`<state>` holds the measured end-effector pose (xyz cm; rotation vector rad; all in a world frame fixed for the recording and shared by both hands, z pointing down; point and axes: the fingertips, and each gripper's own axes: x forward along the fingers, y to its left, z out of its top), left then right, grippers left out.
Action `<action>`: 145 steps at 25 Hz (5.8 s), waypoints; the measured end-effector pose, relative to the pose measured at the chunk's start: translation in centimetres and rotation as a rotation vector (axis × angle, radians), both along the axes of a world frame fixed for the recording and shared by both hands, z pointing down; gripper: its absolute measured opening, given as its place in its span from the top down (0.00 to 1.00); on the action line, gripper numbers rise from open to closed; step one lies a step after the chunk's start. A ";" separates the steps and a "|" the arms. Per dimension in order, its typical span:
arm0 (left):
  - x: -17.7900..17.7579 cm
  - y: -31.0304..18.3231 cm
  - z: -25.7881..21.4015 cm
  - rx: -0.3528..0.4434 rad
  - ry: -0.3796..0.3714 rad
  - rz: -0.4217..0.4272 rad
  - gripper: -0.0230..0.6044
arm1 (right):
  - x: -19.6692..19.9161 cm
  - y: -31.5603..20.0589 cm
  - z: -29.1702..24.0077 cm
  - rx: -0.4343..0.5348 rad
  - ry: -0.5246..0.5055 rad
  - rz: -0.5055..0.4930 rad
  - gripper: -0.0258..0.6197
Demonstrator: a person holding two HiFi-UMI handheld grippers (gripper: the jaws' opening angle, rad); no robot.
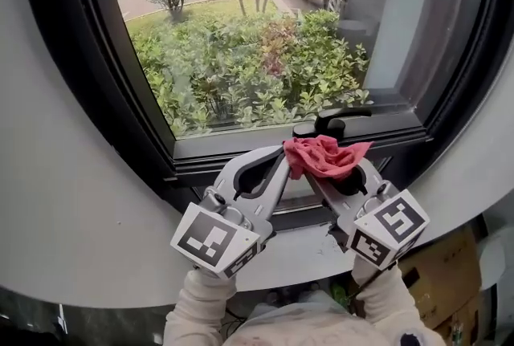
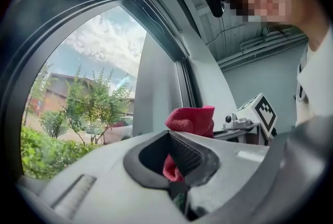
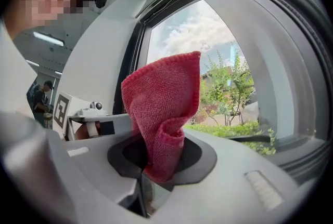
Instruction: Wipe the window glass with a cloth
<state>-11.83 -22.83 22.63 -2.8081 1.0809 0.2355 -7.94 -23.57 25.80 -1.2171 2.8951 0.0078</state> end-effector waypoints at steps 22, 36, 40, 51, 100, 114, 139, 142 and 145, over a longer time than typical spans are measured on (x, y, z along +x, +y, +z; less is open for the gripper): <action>-0.6 -4.3 -1.2 0.031 0.033 0.019 0.96 | -0.3 -12.6 -18.3 0.646 0.805 0.530 0.78; 0.6 -4.6 -2.5 0.043 0.034 0.027 0.96 | 2.9 -12.2 -32.3 0.994 0.884 0.821 0.78; 1.4 -4.4 -2.3 0.035 0.037 0.023 0.96 | 2.8 -12.0 -29.1 1.022 0.909 0.816 0.79; 4.3 -4.2 -0.5 0.016 0.016 0.013 0.96 | 4.8 -12.8 -15.4 0.914 0.925 0.668 0.79; 17.2 -7.2 -0.9 0.013 -0.047 0.011 0.96 | 16.0 -13.9 -14.3 1.085 0.913 0.700 0.79; 20.1 -6.3 0.6 -0.007 -0.082 0.049 0.96 | 18.9 -14.8 -8.8 0.978 0.943 0.665 0.79; 21.8 -7.6 -3.1 0.083 -0.075 0.104 0.96 | 23.3 -14.9 -29.2 1.096 0.979 0.975 0.79; 22.0 -7.3 -2.2 0.072 -0.072 0.105 0.96 | 23.9 -15.1 -26.1 1.056 0.986 0.963 0.79; 22.1 -7.0 -1.2 0.068 -0.085 0.102 0.96 | 24.1 -15.2 -22.4 1.020 0.994 0.949 0.79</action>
